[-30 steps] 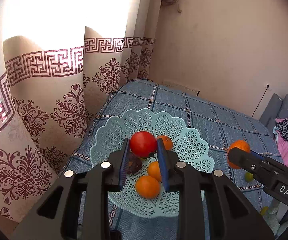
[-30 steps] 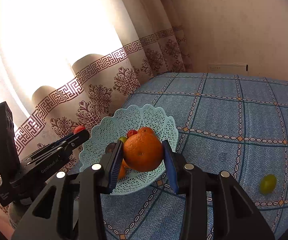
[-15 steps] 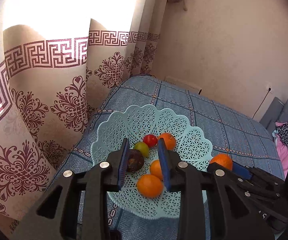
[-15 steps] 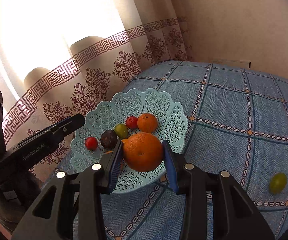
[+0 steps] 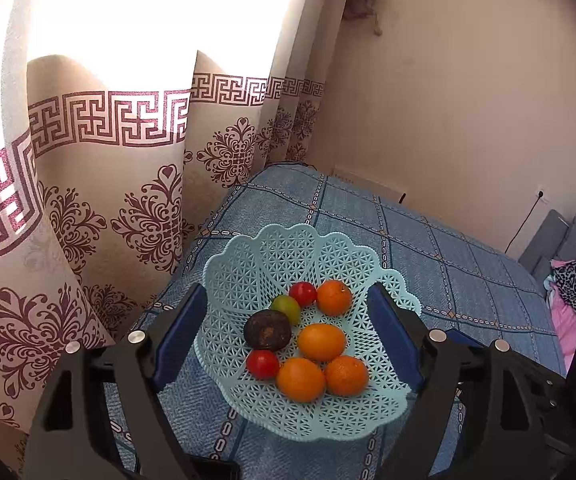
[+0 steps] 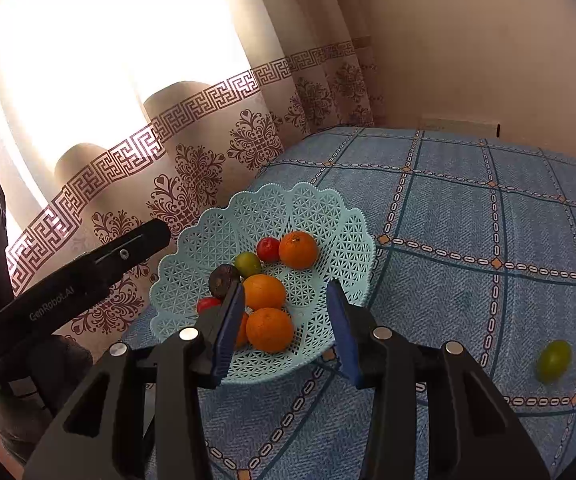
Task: Organize fruits
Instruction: 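Withdraw both grippers from the basket toward the green tomatoes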
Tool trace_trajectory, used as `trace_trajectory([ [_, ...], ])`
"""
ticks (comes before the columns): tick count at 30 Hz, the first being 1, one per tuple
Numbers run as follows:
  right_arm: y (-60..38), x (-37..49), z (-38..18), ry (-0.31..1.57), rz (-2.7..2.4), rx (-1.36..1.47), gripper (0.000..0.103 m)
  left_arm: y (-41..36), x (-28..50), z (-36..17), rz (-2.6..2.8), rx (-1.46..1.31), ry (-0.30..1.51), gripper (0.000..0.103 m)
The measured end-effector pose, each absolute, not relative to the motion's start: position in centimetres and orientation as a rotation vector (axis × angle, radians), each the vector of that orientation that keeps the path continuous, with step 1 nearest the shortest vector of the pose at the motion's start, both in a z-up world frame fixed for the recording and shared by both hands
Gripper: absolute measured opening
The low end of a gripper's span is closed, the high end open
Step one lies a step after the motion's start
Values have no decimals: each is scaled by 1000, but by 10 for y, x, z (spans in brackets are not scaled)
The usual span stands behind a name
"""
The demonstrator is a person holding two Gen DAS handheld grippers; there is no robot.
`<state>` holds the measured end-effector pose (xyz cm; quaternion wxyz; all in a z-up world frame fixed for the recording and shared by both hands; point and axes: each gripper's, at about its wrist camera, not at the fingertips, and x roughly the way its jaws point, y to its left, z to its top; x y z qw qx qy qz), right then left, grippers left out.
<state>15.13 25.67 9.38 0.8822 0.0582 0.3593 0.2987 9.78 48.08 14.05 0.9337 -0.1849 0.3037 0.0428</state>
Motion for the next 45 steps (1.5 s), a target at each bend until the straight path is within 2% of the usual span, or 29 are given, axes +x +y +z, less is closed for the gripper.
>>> trace_trajectory([
  [5, 247, 148, 94, 743, 612, 135, 43, 477, 97, 142, 83, -376, 616, 93],
  [9, 238, 146, 95, 735, 598, 149, 50, 473, 97, 143, 76, -374, 617, 96],
  [13, 229, 145, 96, 735, 582, 160, 51, 469, 97, 143, 64, -369, 618, 98],
  [19, 213, 144, 97, 735, 553, 168, 51, 461, 95, 146, 45, -352, 615, 98],
  [22, 202, 142, 96, 734, 536, 170, 58, 456, 93, 148, 34, -346, 611, 98],
  [45, 117, 120, 86, 719, 394, 175, 58, 411, 90, 151, -39, -266, 618, 99],
])
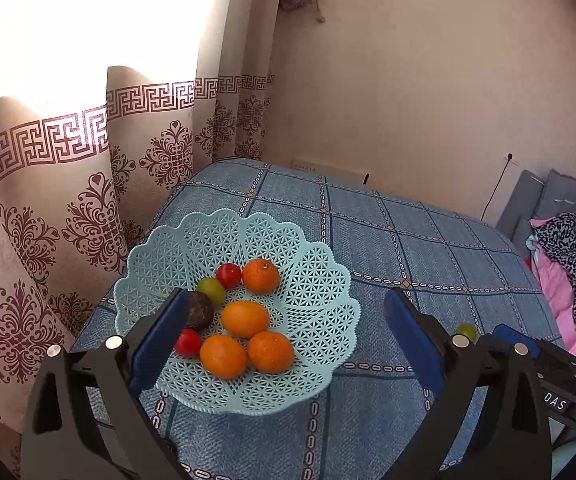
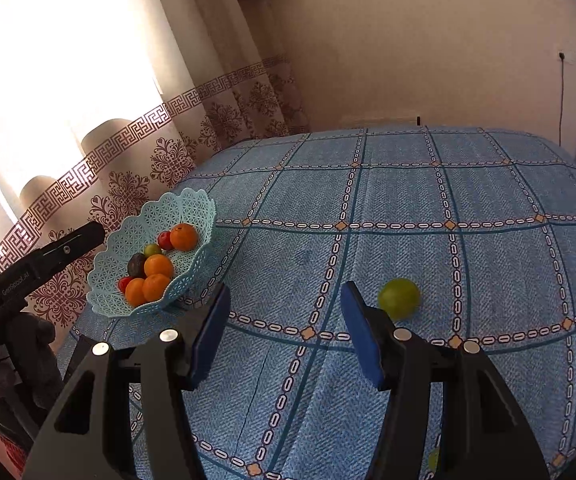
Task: Organize fruits
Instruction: 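Withdraw both grippers from the basket toward the green tomatoes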
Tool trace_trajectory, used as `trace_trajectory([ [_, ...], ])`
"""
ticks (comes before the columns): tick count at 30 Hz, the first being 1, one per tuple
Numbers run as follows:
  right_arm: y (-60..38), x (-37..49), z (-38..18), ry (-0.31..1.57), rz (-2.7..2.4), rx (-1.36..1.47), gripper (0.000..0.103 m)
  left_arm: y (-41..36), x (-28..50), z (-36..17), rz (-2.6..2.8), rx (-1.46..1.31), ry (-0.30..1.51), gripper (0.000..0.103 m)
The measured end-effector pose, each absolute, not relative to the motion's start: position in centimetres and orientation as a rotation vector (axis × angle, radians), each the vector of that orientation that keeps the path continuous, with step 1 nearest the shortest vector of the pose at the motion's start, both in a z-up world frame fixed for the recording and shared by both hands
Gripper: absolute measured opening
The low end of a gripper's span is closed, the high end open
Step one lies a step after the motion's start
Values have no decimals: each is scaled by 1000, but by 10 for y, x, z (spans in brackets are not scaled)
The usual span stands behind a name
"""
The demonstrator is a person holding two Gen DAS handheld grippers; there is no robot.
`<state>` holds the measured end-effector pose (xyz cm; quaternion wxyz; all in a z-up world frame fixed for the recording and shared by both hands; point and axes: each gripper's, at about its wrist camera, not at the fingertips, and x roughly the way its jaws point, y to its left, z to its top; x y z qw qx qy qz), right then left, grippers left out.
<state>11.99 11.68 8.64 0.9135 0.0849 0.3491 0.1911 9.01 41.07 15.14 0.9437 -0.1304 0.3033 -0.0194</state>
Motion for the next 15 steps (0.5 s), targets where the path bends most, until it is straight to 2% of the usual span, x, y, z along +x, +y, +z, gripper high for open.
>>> trace_trajectory([
  [15, 67, 88, 71, 701, 281, 114, 58, 379, 89, 149, -85, -229, 638, 99],
])
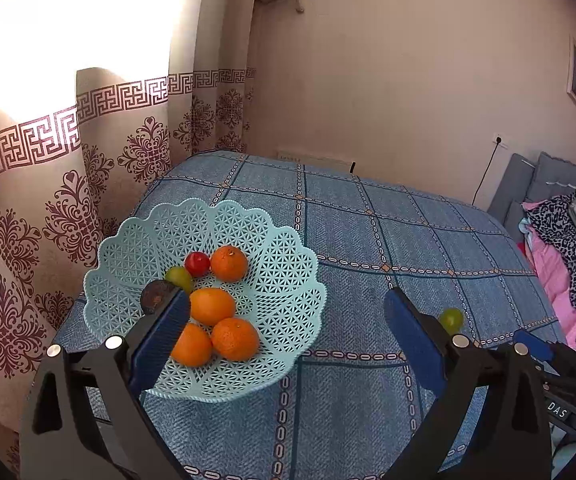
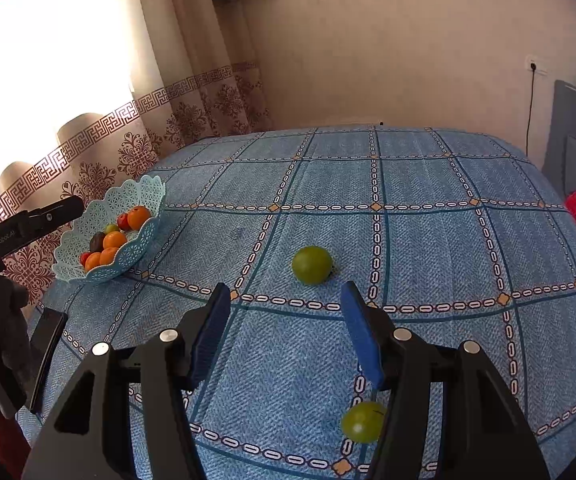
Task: Organize fruits
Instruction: 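Lower the open right gripper over a green tomato while the left gripper approaches another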
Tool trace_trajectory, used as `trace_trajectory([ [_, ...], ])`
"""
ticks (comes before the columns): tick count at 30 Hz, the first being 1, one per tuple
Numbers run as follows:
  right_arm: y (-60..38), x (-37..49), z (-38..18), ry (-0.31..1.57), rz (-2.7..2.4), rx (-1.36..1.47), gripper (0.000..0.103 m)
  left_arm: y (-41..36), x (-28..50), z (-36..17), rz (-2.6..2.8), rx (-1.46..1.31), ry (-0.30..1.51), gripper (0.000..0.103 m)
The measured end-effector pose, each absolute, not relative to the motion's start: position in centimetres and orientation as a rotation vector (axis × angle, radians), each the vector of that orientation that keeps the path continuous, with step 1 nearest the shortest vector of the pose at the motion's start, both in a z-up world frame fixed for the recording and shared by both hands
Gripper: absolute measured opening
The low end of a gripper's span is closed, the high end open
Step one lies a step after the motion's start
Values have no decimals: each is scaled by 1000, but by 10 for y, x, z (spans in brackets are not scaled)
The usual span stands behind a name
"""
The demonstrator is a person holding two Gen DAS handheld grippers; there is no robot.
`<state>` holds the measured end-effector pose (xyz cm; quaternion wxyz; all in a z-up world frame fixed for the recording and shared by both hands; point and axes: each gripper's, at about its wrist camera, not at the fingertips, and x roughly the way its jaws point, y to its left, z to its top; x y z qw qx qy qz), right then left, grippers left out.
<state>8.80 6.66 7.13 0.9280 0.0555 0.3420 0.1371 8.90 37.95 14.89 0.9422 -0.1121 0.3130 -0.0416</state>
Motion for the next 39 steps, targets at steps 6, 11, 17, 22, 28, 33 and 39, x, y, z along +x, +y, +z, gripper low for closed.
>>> trace_trajectory([
  [6, 50, 71, 63, 718, 262, 107, 58, 362, 90, 146, -110, -208, 655, 99],
  [11, 41, 54, 57, 730, 263, 101, 58, 344, 91, 145, -135, -180, 664, 99],
  [17, 37, 41, 43, 761, 269, 86, 58, 318, 91, 144, -173, -139, 677, 99],
  [22, 27, 39, 30, 790, 253, 99, 58, 293, 93, 136, -202, -96, 701, 99],
  [28, 27, 39, 25, 801, 255, 77, 56, 264, 99, 123, -220, -45, 734, 99],
  [33, 32, 42, 18, 827, 249, 55, 49, 245, 107, 118, -260, -14, 751, 99],
  [39, 31, 45, 14, 841, 252, 57, 42, 225, 125, 111, -321, -5, 788, 99],
])
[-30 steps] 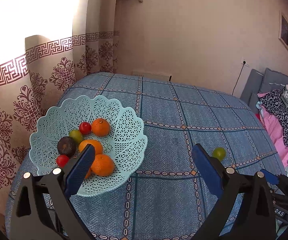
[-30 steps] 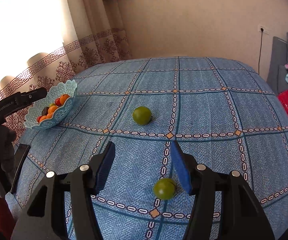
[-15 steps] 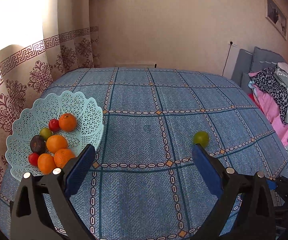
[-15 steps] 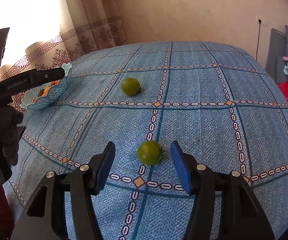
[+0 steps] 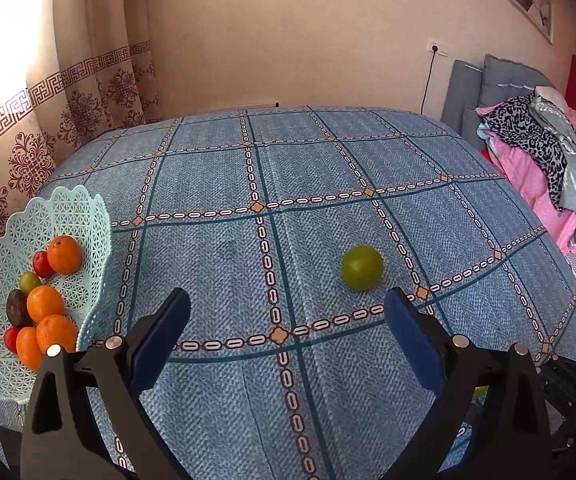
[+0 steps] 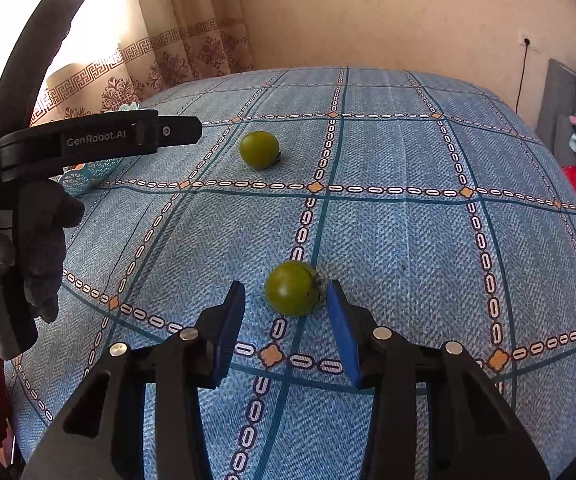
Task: Organize fruits
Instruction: 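Lower the open right gripper over a green tomato while the left gripper approaches another, then close the left gripper on a green tomato while the right gripper grasps another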
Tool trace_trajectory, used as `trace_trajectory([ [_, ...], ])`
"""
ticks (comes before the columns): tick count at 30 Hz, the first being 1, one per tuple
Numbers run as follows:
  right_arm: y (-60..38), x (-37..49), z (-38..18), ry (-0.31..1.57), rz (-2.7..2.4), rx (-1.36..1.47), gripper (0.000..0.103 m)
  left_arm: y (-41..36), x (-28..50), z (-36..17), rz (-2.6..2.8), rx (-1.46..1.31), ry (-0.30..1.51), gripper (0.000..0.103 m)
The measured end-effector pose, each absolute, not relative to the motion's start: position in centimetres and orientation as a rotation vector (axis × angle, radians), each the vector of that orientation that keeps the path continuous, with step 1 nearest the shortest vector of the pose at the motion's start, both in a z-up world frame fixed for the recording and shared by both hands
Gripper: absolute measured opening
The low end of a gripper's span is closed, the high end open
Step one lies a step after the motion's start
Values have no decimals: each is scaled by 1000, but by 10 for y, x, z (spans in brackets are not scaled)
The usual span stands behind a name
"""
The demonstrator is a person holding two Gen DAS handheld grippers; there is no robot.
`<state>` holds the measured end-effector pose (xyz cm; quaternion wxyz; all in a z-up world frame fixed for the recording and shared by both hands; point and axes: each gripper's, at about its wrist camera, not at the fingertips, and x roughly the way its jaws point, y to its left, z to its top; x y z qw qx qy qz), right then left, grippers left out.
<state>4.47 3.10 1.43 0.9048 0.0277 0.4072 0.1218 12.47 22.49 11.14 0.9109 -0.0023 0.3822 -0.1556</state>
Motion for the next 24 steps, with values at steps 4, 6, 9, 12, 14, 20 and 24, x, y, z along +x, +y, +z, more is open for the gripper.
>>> trace_trajectory([
  [4, 31, 47, 12, 849, 254, 60, 41, 211, 140, 103, -357, -12, 816, 99],
  [6, 31, 48, 11, 854, 256, 63, 41, 204, 147, 98, -360, -3, 821, 99],
  [9, 29, 49, 11, 859, 259, 71, 41, 195, 154, 93, -368, 17, 821, 99],
  [12, 28, 52, 9, 864, 260, 77, 41, 186, 161, 88, -381, 42, 830, 98],
  [14, 28, 53, 8, 862, 260, 75, 41, 181, 165, 84, -399, 50, 845, 91],
  [20, 30, 52, 7, 856, 261, 69, 42, 166, 172, 76, -451, 42, 874, 76],
  [24, 29, 54, 7, 855, 262, 76, 42, 158, 177, 74, -473, 31, 884, 62],
])
